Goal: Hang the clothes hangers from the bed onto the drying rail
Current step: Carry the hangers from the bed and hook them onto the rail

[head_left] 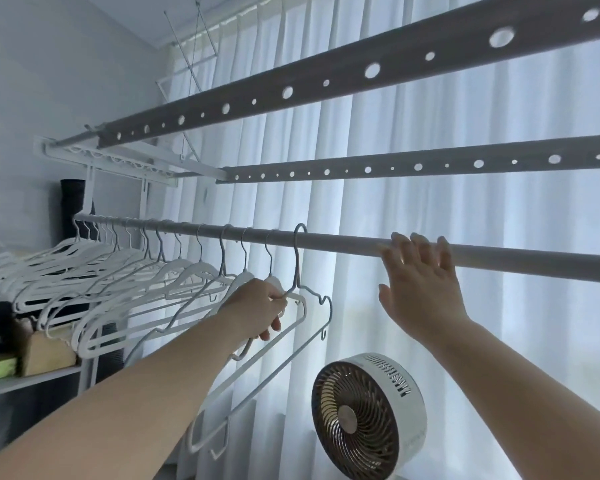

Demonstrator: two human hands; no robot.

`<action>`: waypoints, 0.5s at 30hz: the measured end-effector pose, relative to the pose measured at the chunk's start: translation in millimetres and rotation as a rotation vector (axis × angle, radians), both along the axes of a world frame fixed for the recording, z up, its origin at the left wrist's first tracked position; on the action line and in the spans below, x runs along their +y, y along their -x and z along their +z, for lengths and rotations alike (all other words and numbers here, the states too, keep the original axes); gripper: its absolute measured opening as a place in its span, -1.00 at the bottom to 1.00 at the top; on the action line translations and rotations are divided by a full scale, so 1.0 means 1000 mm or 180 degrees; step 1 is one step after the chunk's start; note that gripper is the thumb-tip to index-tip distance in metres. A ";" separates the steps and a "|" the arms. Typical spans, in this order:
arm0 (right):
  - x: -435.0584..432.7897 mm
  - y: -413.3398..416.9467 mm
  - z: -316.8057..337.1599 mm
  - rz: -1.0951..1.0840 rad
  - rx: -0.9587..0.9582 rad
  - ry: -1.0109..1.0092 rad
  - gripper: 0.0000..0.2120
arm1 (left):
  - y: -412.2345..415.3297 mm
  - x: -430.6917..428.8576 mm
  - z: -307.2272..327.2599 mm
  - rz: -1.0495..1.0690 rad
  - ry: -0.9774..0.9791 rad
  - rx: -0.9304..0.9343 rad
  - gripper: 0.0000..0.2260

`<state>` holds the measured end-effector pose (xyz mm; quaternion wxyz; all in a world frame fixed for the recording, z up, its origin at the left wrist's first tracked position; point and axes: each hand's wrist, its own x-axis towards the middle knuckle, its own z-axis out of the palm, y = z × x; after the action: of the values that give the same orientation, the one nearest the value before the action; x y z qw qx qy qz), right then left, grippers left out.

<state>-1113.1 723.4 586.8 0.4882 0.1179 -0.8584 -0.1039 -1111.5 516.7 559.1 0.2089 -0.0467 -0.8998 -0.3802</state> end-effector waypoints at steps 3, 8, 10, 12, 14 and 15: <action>0.003 0.014 -0.005 0.0146 0.0550 -0.0014 -0.32 | 0.003 0.003 -0.005 -0.0011 -0.0063 -0.0071 -0.88; 0.002 0.016 -0.010 0.0310 0.0688 -0.0029 -0.33 | -0.001 0.005 -0.007 0.0105 -0.0117 -0.0038 -0.80; -0.002 0.014 -0.011 0.0450 0.0666 0.0060 -0.38 | -0.006 0.004 -0.008 0.0236 0.0073 0.0079 -0.74; -0.009 0.013 -0.014 0.0664 0.0631 0.0167 -0.40 | -0.015 0.001 -0.011 0.0365 0.0153 0.0225 -0.71; -0.019 0.010 -0.018 0.0857 0.0522 0.0229 -0.42 | -0.029 -0.007 -0.014 0.0420 0.0021 0.0415 -0.73; -0.026 0.007 -0.020 0.0953 0.0445 0.0249 -0.44 | -0.039 -0.012 -0.016 0.0457 -0.0042 0.0531 -0.74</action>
<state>-1120.4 697.7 566.6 0.5611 0.2179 -0.7986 -0.0045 -1072.6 504.7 543.2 0.3100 -0.0123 -0.8778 -0.3650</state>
